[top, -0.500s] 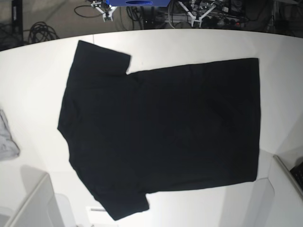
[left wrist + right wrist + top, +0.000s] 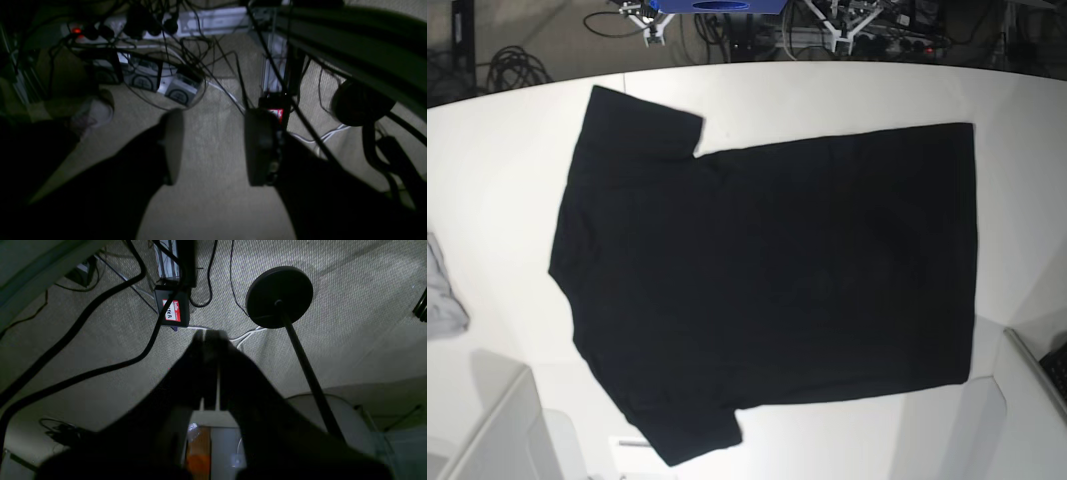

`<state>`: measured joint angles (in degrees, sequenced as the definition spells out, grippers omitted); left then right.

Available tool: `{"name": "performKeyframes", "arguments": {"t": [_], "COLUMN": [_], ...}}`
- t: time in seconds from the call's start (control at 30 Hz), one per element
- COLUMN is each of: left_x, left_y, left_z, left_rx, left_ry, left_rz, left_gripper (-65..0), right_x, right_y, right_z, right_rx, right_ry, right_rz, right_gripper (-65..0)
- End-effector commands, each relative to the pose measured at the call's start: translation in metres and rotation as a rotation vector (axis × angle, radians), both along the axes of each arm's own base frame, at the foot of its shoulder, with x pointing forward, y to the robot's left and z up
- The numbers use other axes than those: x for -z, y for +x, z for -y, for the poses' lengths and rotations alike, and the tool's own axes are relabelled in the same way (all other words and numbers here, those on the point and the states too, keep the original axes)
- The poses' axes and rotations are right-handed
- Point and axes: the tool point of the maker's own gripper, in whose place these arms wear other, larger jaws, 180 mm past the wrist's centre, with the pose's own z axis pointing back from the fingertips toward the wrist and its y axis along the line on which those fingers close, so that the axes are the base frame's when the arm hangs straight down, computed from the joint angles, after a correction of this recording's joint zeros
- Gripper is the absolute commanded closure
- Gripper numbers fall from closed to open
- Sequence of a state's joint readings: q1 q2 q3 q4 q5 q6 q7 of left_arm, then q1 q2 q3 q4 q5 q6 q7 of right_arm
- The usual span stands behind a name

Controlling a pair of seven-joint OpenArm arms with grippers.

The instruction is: Fold the T-shirt properly

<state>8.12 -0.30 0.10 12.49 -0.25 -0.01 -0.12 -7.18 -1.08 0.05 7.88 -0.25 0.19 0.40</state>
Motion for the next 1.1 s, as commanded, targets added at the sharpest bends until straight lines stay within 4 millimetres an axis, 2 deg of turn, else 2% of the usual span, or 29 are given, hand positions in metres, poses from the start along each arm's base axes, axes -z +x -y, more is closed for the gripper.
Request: {"name": "performKeyframes", "arguments": {"t": [0.0,0.03,0.1,0.2,0.23,0.4,0.47,0.53,0.7,0.87,0.93,1.07], "left_x": [0.0,0.0,0.0,0.0,0.0,0.0,-0.001,-0.002,-0.005,-0.015,-0.023,-0.045], "left_y": [-0.004,-0.004,-0.005,-0.007,-0.007,-0.008,-0.015,-0.012,-0.014,-0.03,-0.037,-0.043], "left_z": [0.001,0.001,0.0,-0.001,-0.001,-0.002,-0.002,-0.001,-0.002,-0.013,-0.028,-0.043], "left_rx": [0.001,0.001,0.001,-0.002,-0.005,0.001,0.007,0.009,0.017,0.031,0.047,0.076], "left_ry": [-0.002,-0.002,-0.001,0.001,0.002,0.002,0.002,0.001,0.002,0.017,0.036,0.053], "left_rz": [-0.007,-0.007,-0.01,-0.013,-0.013,-0.015,-0.02,-0.006,0.017,0.043,0.065,0.129], "left_gripper": [-29.5,-29.0,-22.7,-2.0,0.0,0.0,0.0,0.0,0.0,0.0,0.0,0.0], "right_x": [0.0,0.0,0.0,0.0,0.0,0.0,0.0,0.0,-0.004,-0.011,-0.016,-0.029], "right_y": [-0.001,-0.001,-0.001,0.0,0.0,0.0,0.0,0.006,-0.002,-0.021,-0.03,-0.039], "right_z": [0.004,0.005,0.005,0.005,0.005,0.005,0.006,0.006,0.005,0.006,0.006,0.006], "right_rx": [-0.003,-0.003,-0.003,-0.005,-0.005,-0.006,-0.007,-0.006,-0.003,0.002,0.002,0.004], "right_ry": [-0.008,-0.01,-0.01,-0.01,-0.01,-0.01,-0.011,-0.011,-0.011,-0.012,-0.012,-0.012], "right_rz": [-0.001,-0.001,0.0,0.002,0.002,0.003,0.003,0.022,0.049,0.072,0.08,0.123], "right_gripper": [0.0,0.0,0.0,0.0,0.0,0.0,0.0,0.0,0.0,0.0,0.0,0.0]}}
